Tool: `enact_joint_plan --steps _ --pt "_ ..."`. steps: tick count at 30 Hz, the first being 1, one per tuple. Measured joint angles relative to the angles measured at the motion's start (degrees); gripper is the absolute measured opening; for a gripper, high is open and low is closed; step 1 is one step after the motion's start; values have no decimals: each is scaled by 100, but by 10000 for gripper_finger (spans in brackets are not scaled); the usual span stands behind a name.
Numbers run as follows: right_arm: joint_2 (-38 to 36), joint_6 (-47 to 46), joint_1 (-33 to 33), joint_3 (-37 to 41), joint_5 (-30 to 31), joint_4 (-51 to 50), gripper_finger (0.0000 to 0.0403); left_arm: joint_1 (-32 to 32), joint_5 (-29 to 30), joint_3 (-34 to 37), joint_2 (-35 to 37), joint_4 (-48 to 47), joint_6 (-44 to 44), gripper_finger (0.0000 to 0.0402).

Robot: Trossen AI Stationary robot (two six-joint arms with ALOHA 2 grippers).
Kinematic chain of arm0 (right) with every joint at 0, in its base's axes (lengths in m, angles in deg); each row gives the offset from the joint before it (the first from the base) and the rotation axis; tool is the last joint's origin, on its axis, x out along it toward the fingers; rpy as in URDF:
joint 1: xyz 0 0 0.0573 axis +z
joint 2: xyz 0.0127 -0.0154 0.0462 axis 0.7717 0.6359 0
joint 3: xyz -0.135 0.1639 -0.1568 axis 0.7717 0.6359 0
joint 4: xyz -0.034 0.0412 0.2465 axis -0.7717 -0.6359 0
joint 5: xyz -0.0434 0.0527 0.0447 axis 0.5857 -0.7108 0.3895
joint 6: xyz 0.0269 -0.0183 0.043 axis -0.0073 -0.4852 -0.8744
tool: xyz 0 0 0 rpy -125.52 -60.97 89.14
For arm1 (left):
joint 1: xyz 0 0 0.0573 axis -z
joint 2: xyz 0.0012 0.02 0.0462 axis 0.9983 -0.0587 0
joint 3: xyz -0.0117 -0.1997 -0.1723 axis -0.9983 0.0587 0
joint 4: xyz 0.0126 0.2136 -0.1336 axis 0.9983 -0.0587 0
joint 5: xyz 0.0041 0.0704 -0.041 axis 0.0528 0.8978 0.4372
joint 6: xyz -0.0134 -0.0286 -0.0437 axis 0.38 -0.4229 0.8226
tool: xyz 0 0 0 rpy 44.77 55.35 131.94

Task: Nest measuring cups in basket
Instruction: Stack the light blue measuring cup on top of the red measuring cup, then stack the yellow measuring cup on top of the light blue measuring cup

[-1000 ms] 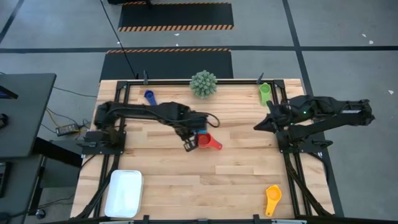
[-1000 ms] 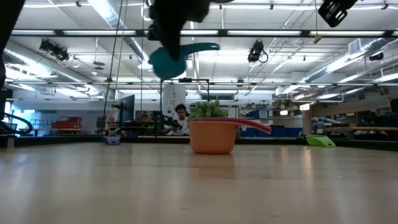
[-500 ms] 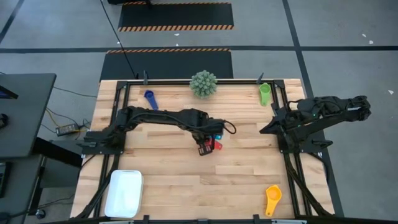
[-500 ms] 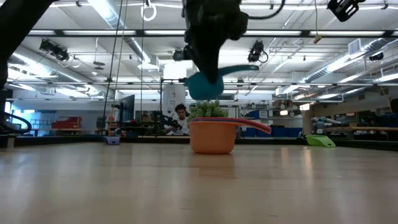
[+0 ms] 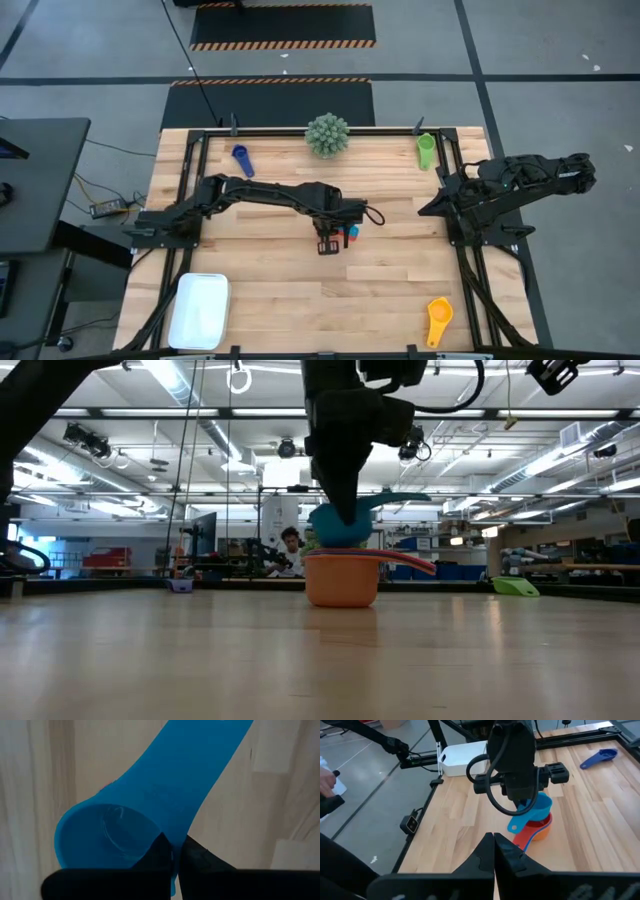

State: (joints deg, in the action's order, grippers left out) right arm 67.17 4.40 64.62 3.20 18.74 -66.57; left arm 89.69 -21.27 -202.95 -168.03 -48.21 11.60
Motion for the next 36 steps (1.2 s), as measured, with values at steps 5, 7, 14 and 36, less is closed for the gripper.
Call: enact_joint_plan --steps 5,7,14,36 --pt "2 11 0 0 0 -3 0 -2 -2 -4 0 27 6 23" --pt "0 9 0 0 -1 -1 0 -2 -2 -4 0 37 6 36" --pt "0 9 0 0 -4 -1 0 -2 -4 -4 0 34 47 51" --pt "-34 -216 -2 2 553 5 1 152 -1133 -4 13 -168 1050 40"
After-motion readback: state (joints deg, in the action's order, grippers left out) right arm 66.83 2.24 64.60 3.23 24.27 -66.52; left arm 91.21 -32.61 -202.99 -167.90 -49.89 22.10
